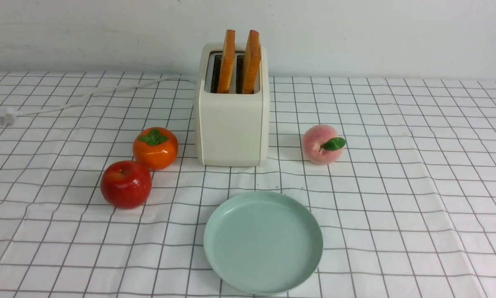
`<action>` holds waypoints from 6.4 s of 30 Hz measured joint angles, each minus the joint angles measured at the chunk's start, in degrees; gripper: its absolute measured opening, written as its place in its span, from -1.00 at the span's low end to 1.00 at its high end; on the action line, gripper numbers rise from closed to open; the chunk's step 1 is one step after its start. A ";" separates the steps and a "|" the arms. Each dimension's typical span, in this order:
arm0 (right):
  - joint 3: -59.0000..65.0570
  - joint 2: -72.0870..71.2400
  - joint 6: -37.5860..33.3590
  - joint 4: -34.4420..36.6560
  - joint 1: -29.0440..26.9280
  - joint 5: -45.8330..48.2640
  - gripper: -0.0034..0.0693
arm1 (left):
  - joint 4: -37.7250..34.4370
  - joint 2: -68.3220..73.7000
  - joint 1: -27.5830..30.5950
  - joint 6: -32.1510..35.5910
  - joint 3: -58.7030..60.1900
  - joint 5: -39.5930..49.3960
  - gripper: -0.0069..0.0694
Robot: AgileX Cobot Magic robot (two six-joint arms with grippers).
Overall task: Take toasted bread from bread machine on white checkered table place on plate.
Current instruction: 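Reach for a toast slice standing in the toaster with the left gripper, then place the slice of bread on the plate with the left gripper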
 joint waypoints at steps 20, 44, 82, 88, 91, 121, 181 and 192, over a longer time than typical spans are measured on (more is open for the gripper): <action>0.00 0.00 0.00 0.00 0.00 0.00 -0.25 | 0.00 0.00 0.00 0.00 0.00 0.00 -0.26; 0.00 0.00 0.00 0.00 0.00 0.00 -0.25 | -7.80 0.00 0.00 -1.31 0.00 -8.81 -0.22; 0.00 0.00 0.00 0.00 0.00 0.00 -0.25 | -19.77 70.81 -12.80 11.98 -67.31 25.06 -0.85; 0.00 0.00 0.00 -0.05 0.00 0.00 -0.25 | -6.57 86.23 -23.78 3.06 -86.68 20.71 -0.85; 0.00 0.00 0.00 -0.05 0.00 0.00 -0.25 | -3.15 93.53 -25.84 2.30 -95.04 20.63 -0.83; 0.00 0.00 0.00 -0.05 0.00 0.00 -0.25 | 16.92 124.07 -26.18 -7.77 -120.66 9.43 0.22; 0.00 0.00 0.00 -0.05 0.00 0.00 -0.25 | -82.58 89.98 -25.55 71.36 -53.63 7.99 -0.55; 0.00 0.00 0.00 -0.05 0.00 0.00 -0.25 | -80.23 95.20 -23.39 71.37 -53.63 13.40 -0.55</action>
